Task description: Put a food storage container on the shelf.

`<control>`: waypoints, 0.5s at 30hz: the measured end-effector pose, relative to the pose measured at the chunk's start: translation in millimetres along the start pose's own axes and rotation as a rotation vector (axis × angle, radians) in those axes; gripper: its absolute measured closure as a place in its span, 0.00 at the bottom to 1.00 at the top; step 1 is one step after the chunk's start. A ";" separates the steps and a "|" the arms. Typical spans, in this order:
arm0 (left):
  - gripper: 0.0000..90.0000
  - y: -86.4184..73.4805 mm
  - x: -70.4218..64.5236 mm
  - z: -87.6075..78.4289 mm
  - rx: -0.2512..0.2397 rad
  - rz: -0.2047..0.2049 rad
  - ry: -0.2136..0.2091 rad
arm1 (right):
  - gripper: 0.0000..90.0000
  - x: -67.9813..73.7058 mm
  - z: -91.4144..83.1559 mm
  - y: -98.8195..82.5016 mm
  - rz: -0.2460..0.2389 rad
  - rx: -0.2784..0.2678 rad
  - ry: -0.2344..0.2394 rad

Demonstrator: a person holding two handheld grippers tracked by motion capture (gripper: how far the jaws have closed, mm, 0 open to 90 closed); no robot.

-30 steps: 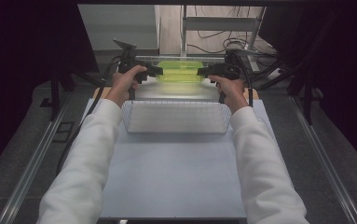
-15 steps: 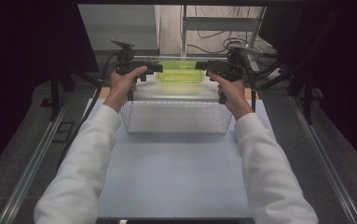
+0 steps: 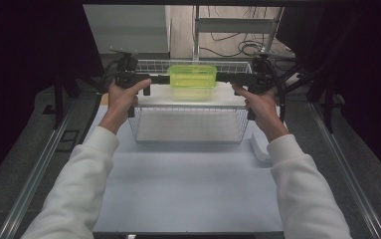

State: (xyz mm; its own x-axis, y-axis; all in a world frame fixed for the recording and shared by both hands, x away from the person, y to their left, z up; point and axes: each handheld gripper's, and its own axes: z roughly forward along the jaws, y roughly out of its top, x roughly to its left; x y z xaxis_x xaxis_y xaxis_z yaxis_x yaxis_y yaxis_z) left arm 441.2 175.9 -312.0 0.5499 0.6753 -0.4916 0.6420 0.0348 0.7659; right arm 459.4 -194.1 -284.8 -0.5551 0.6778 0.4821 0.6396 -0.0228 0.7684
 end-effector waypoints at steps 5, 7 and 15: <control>0.31 -23.0 -9.9 -19.7 -0.014 0.023 -0.030 | 0.23 1.9 -22.2 -17.6 -0.103 0.018 -0.004; 0.31 -32.4 -13.2 -26.9 -0.018 0.039 -0.022 | 0.23 0.7 -30.1 -29.6 -0.133 0.030 -0.019; 0.32 -89.4 -27.9 -48.8 -0.003 0.073 -0.017 | 0.23 -2.6 -49.1 -78.1 -0.208 0.065 -0.027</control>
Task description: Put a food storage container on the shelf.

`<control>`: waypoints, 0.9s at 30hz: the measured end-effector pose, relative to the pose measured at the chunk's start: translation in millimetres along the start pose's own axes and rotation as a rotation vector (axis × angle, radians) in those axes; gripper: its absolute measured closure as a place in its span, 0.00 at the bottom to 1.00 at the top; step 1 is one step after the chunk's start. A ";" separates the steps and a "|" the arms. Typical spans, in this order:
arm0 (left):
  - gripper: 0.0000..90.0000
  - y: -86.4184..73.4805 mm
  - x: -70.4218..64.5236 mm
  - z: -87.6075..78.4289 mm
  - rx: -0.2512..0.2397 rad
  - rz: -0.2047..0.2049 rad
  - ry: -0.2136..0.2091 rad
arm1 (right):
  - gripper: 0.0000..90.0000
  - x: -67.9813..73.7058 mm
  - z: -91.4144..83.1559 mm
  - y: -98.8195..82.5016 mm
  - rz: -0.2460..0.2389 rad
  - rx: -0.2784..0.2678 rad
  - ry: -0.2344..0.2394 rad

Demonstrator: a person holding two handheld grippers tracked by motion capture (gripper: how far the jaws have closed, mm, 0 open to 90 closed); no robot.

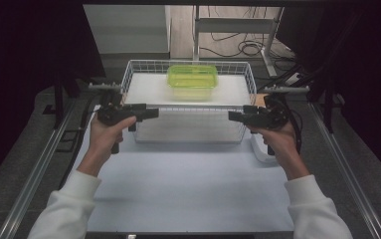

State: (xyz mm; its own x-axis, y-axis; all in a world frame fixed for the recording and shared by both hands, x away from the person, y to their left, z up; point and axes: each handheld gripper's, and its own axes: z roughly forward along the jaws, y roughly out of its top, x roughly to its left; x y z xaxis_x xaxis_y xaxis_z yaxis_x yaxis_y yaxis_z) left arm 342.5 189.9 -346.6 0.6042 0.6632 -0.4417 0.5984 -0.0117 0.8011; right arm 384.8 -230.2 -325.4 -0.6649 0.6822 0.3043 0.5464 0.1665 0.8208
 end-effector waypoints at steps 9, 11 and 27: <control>0.32 -66.4 -6.9 11.0 0.119 0.041 0.061 | 0.24 2.9 -1.1 -58.3 -0.042 0.089 -0.013; 0.31 -76.3 -7.5 14.5 0.132 0.038 0.063 | 0.24 2.0 0.0 -68.0 -0.047 0.109 -0.021; 0.30 -122.4 -0.9 27.5 0.214 0.032 0.109 | 0.24 -12.6 18.2 -129.7 -0.012 0.245 -0.037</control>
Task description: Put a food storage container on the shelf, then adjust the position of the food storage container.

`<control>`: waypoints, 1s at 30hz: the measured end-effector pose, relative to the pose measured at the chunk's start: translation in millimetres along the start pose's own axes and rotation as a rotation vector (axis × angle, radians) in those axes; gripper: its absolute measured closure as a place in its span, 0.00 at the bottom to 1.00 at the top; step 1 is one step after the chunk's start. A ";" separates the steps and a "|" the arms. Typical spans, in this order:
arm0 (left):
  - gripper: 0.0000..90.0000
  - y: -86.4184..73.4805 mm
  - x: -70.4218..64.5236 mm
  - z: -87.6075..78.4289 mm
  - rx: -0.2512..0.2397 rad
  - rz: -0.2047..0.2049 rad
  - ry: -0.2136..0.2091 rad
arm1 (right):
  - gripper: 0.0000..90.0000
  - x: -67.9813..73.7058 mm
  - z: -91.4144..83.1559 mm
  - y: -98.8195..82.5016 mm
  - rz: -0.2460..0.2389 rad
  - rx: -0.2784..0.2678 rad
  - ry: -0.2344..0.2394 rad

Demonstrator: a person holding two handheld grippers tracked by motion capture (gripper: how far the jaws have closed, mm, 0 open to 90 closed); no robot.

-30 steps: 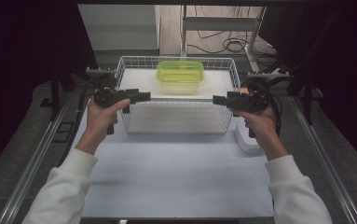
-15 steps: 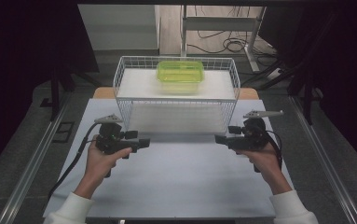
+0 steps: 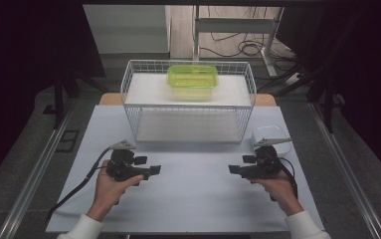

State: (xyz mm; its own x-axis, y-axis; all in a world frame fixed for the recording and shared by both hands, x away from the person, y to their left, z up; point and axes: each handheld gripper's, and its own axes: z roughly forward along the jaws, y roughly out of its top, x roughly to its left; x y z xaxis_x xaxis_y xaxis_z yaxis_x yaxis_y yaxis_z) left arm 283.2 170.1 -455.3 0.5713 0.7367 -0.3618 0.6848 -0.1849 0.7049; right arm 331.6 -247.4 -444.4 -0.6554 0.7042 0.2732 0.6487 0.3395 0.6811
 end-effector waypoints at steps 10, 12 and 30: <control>0.29 -4.5 -0.8 2.8 0.017 -0.001 0.009 | 0.26 -0.9 1.8 -1.4 -0.003 -0.001 -0.005; 0.29 -5.4 -0.5 2.9 0.021 0.002 0.012 | 0.27 -1.9 3.5 -1.0 -0.001 0.007 -0.007; 0.29 -3.6 5.4 13.4 0.033 -0.042 -0.037 | 0.39 -41.6 -28.8 31.4 0.076 -0.004 -0.104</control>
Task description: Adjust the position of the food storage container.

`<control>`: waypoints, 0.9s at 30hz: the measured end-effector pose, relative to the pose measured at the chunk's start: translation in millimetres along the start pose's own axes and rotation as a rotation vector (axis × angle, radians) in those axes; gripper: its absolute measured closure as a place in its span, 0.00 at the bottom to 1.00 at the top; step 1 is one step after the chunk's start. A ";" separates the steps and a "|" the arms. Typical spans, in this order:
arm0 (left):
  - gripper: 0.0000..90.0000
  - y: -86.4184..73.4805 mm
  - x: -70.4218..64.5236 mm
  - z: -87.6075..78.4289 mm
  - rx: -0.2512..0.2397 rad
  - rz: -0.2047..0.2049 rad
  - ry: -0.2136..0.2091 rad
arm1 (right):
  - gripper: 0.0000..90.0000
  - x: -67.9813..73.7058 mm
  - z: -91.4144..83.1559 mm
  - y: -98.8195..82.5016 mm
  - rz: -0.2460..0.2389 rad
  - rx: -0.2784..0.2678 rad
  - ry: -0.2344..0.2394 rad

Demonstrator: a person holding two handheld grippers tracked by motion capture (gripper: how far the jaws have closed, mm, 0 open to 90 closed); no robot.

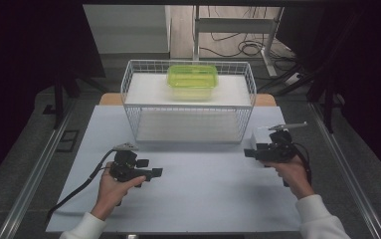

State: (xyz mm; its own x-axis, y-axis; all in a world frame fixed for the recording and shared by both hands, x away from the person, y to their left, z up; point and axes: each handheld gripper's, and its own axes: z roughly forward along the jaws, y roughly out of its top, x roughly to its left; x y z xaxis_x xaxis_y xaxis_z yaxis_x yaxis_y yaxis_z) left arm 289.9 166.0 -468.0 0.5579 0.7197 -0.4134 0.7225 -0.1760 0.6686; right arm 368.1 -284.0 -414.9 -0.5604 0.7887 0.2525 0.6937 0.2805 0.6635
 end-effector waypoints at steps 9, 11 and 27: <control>0.29 0.0 1.4 4.9 0.013 -0.004 -0.004 | 0.61 -41.1 -5.1 26.6 0.062 0.018 -0.066; 0.29 -0.9 1.4 5.2 0.022 0.006 0.006 | 0.68 -55.3 -2.9 34.5 0.091 0.022 -0.089; 0.28 -4.8 1.9 11.0 0.057 0.009 0.015 | 0.98 -109.2 37.8 74.5 0.127 0.103 -0.222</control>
State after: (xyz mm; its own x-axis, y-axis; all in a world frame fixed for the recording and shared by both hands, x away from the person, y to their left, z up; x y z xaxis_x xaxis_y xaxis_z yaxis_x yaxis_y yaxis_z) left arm 291.9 160.9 -478.7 0.5584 0.7280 -0.3978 0.7398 -0.2199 0.6359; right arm 498.0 -328.6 -419.7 -0.3608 0.9187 0.1608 0.8010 0.2169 0.5580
